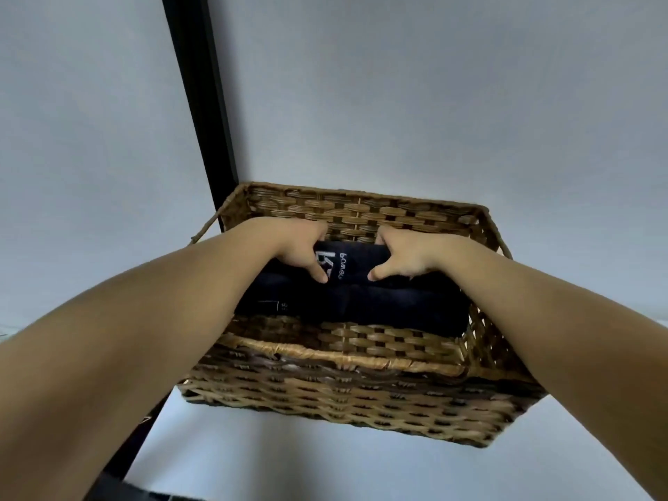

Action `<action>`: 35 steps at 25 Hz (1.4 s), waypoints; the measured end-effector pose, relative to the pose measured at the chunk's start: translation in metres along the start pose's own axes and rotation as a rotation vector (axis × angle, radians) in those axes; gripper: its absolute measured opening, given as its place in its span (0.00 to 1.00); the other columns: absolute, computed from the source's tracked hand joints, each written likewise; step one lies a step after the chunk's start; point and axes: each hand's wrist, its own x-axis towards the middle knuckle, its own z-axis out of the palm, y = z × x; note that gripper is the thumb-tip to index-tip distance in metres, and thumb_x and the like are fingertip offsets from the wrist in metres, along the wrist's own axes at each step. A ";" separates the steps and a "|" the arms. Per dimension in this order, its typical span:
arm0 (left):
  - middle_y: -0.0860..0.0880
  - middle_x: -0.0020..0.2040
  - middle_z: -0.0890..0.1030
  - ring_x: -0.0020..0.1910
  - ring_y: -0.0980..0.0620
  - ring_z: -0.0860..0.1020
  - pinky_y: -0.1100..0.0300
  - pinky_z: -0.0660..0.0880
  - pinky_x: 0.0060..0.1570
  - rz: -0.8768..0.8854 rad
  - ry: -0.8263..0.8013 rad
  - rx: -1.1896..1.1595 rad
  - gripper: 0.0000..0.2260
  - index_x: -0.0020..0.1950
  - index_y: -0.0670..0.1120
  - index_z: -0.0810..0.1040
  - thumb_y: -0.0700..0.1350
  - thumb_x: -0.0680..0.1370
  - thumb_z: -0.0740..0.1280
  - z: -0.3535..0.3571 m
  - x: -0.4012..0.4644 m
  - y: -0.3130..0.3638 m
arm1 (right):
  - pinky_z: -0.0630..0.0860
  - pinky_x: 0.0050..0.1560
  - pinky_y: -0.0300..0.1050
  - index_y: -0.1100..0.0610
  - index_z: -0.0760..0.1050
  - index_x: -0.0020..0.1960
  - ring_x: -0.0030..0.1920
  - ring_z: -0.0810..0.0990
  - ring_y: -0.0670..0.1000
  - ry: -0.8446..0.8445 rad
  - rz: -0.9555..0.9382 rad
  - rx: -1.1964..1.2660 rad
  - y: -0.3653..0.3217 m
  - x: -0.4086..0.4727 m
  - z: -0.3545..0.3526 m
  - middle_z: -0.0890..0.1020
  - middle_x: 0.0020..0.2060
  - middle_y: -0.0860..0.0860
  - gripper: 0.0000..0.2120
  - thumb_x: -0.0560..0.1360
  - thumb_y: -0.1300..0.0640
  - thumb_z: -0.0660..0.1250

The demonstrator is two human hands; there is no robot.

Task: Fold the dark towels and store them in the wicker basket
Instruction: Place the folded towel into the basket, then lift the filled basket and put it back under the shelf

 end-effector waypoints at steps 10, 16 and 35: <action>0.52 0.62 0.75 0.59 0.51 0.75 0.54 0.72 0.61 0.091 0.047 -0.163 0.26 0.67 0.53 0.72 0.54 0.72 0.77 -0.009 0.002 -0.005 | 0.74 0.60 0.54 0.56 0.56 0.74 0.61 0.75 0.58 0.000 -0.055 -0.350 -0.001 0.005 0.009 0.73 0.68 0.57 0.41 0.73 0.38 0.72; 0.54 0.60 0.76 0.58 0.52 0.75 0.56 0.68 0.56 0.105 0.002 -0.126 0.17 0.60 0.56 0.74 0.53 0.75 0.75 -0.007 0.008 -0.009 | 0.70 0.69 0.55 0.56 0.54 0.79 0.70 0.71 0.59 -0.058 -0.064 -0.368 -0.006 0.006 0.007 0.65 0.74 0.58 0.40 0.77 0.39 0.68; 0.41 0.67 0.74 0.63 0.39 0.75 0.47 0.73 0.61 -0.334 0.574 -0.124 0.20 0.72 0.42 0.69 0.47 0.82 0.63 -0.006 -0.108 -0.034 | 0.65 0.69 0.52 0.55 0.51 0.80 0.73 0.65 0.59 0.327 0.113 0.083 0.050 -0.123 -0.021 0.61 0.76 0.58 0.31 0.82 0.51 0.61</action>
